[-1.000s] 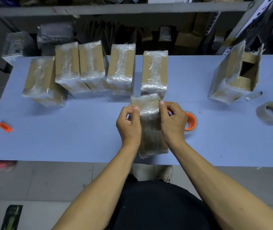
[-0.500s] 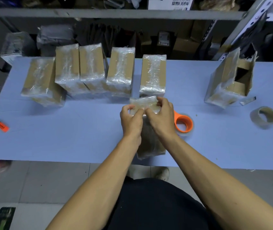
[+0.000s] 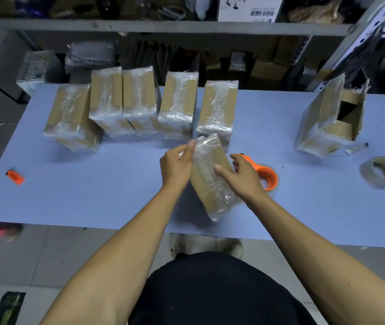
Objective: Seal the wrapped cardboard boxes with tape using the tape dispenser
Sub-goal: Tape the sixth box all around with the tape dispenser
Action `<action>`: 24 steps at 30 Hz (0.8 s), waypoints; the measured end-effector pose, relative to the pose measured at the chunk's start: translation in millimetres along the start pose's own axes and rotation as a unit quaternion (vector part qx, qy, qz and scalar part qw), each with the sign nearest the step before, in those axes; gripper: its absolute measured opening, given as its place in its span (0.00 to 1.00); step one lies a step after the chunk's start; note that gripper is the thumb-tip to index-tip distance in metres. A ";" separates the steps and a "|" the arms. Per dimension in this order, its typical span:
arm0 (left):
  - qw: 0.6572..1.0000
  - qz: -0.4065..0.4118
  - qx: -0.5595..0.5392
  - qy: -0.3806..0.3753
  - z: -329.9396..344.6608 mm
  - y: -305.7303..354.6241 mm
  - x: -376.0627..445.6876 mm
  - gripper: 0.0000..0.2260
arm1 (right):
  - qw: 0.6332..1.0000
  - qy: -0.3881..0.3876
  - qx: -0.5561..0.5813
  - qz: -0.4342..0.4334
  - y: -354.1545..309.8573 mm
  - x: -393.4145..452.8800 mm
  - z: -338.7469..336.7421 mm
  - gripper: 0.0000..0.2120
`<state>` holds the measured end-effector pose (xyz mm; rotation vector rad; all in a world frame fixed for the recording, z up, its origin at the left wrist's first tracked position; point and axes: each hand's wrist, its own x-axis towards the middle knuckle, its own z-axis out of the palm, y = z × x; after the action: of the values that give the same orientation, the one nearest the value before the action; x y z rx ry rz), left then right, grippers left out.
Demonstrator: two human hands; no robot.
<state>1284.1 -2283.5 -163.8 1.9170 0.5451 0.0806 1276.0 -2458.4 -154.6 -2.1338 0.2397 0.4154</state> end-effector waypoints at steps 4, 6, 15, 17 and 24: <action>0.978 -0.173 -0.034 0.114 0.4 -30.2 -22.0 0.27 | 0.992 0.031 -0.080 0.089 35.3 -9.9 -9.3 0.33; 0.964 -0.226 -0.052 0.129 -1.6 -43.8 -33.0 0.26 | 0.992 0.026 0.007 0.124 43.1 -12.8 -5.9 0.31; 0.988 -0.019 0.120 -0.100 -38.4 -56.9 -3.4 0.19 | 0.997 -0.025 0.070 0.034 28.4 -2.4 11.5 0.29; 0.991 -0.041 0.118 -0.038 -38.7 -59.4 -7.2 0.14 | 0.995 0.007 0.092 0.044 30.4 -2.5 14.4 0.26; 0.966 -0.077 0.203 -0.142 -36.8 -59.4 -19.9 0.19 | 0.992 0.104 0.070 0.008 35.5 8.4 1.6 0.11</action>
<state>1235.3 -2241.7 -197.8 2.2234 0.5422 -0.4308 1271.9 -2477.1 -185.7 -2.0383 0.3939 0.1797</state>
